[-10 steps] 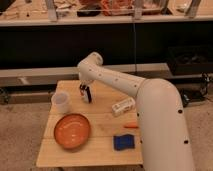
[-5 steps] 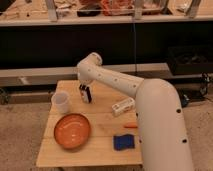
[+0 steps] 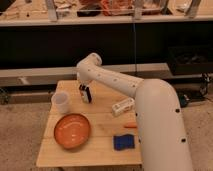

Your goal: Knock the eraser over

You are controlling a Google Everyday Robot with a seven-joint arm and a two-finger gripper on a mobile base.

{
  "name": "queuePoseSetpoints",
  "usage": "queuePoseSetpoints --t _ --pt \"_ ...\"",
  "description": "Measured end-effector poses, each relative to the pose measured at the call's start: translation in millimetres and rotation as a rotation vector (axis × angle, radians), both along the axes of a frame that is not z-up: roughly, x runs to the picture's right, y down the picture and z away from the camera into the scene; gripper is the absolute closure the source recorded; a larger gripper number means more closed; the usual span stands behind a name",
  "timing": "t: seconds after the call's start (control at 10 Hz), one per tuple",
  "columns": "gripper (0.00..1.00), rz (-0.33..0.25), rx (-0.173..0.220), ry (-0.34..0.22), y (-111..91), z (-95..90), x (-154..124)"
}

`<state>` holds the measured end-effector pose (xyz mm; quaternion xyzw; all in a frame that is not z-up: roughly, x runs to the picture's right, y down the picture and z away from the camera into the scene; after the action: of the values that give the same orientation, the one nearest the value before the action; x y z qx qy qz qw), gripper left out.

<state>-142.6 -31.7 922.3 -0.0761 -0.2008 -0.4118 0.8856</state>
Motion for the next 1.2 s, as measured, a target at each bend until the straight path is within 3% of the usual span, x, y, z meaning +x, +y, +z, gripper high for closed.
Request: queuePoseSetpoints --t 1.2 --pt "1.0 -0.03 0.005 -0.053 3 0.2 -18"
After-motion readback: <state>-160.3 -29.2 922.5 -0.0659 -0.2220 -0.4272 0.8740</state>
